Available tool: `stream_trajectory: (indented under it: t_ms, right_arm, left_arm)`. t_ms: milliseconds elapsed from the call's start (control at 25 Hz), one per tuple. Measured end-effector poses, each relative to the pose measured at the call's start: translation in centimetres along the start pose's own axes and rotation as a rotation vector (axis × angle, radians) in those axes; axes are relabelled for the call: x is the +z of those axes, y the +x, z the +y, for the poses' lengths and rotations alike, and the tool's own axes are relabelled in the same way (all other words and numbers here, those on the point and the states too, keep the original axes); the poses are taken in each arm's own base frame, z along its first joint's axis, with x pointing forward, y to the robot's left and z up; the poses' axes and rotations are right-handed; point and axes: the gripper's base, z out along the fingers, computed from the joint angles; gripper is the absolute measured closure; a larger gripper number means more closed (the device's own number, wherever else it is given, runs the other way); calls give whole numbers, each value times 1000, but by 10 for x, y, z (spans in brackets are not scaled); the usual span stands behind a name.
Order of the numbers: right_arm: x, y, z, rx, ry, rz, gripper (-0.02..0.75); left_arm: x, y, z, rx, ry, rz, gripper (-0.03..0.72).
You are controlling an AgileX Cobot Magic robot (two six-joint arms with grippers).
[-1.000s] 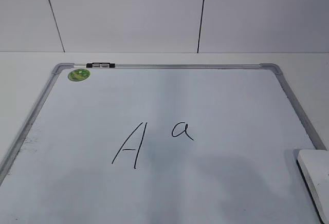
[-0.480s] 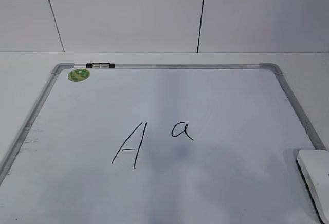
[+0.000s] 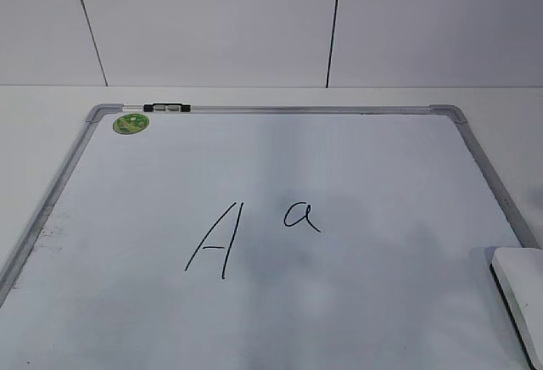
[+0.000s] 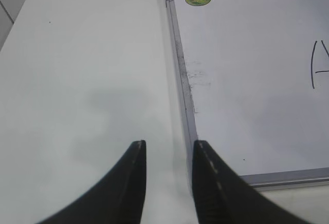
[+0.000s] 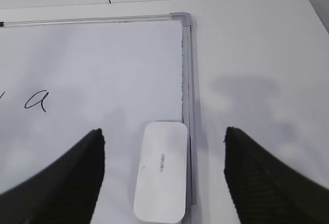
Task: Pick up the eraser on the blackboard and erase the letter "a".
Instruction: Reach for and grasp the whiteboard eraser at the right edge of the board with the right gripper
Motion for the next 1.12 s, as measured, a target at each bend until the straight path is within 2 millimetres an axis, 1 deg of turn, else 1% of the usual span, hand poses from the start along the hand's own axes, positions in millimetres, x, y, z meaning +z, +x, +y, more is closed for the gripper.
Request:
stream_trajectory:
  t_ms: [120, 360, 520, 640, 840, 1120]
  right_arm:
    - [0, -8, 0, -2, 0, 3, 160]
    - [8, -18, 0, 4, -10, 41, 160]
    - [15, -25, 1, 2, -33, 101, 160]
    - [26, -31, 2, 0, -52, 179, 160]
    - [50, -38, 5, 23, -84, 347, 160]
    - [83, -37, 10, 41, -126, 523, 160]
  left_arm:
    - [0, 0, 0, 0, 0, 0, 454]
    - [0, 0, 0, 0, 0, 0, 454]
    - [0, 0, 0, -1, 1, 0, 454]
    - [0, 0, 0, -1, 1, 0, 454]
    - [0, 0, 0, -1, 1, 0, 454]
    - [0, 0, 0, -1, 1, 0, 454]
